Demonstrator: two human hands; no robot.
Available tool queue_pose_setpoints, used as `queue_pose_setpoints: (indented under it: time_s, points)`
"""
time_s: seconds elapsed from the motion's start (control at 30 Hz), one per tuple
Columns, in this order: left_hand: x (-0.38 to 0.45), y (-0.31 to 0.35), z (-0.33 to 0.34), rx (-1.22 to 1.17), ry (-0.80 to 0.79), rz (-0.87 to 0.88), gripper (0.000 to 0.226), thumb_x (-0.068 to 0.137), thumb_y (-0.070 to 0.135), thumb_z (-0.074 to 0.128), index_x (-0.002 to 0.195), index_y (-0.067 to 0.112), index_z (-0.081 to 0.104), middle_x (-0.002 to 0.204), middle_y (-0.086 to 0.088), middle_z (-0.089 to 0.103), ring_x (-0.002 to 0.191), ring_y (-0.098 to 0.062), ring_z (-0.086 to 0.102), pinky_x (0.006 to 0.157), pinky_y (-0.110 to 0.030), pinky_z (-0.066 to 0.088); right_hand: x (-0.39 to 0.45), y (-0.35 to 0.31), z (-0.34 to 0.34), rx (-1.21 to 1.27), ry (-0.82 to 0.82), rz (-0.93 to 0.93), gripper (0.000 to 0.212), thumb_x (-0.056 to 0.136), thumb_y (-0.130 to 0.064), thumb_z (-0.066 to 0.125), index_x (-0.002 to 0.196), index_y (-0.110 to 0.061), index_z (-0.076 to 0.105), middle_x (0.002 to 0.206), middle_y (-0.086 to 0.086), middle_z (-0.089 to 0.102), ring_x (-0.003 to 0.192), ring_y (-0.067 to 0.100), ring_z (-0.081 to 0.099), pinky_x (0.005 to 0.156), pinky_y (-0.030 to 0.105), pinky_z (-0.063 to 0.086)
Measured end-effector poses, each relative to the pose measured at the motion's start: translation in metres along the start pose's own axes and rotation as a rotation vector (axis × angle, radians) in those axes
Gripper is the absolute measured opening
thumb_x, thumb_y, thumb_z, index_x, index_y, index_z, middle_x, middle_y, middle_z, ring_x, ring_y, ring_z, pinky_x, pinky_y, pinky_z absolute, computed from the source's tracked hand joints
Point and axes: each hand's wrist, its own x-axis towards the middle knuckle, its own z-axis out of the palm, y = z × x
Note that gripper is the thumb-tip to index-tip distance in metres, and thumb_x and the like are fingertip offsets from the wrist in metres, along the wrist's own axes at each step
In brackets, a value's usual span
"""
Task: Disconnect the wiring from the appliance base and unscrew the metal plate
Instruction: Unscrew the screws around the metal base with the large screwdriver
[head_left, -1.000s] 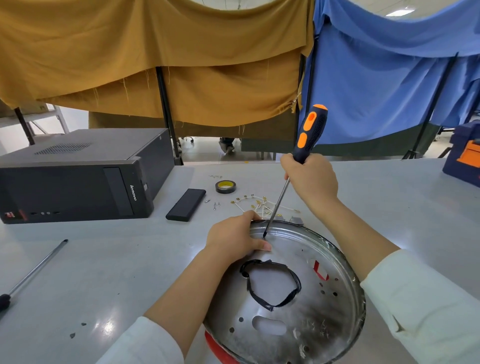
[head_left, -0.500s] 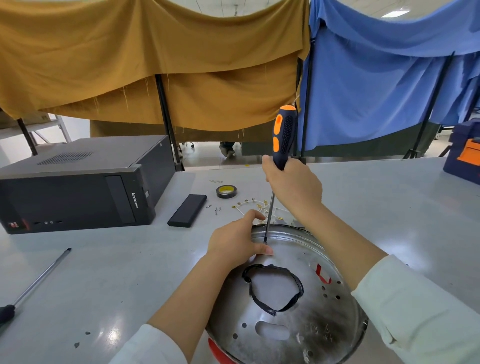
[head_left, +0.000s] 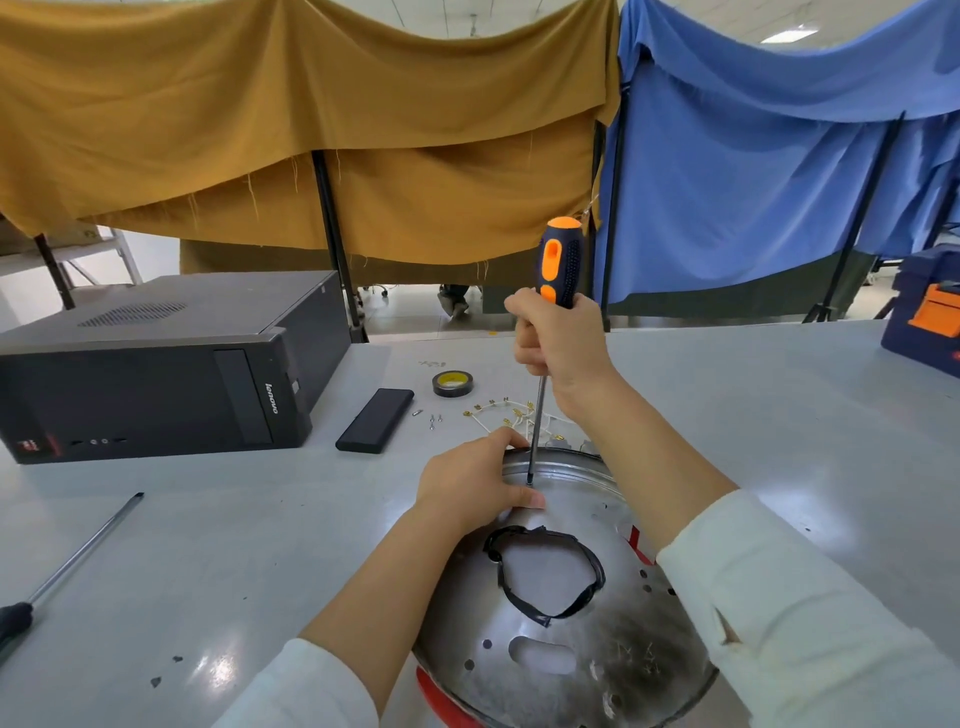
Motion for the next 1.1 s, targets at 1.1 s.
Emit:
queue_pose_setpoints:
  time_s: [1.1]
  points:
    - [-0.001,-0.002,0.001,-0.005,0.009,0.001,0.063,0.067,0.062,0.07,0.119,0.041,0.043,0.102,0.013,0.065,0.099,-0.011,0.056,0.07,-0.026,0.034,-0.009,-0.011,-0.002,-0.232,-0.182,-0.146,0.021,0.091,-0.013,0.056,0.073,-0.011,0.045,0.056,0.007,0.045,0.044,0.017,0.041,0.047,0.029,0.043]
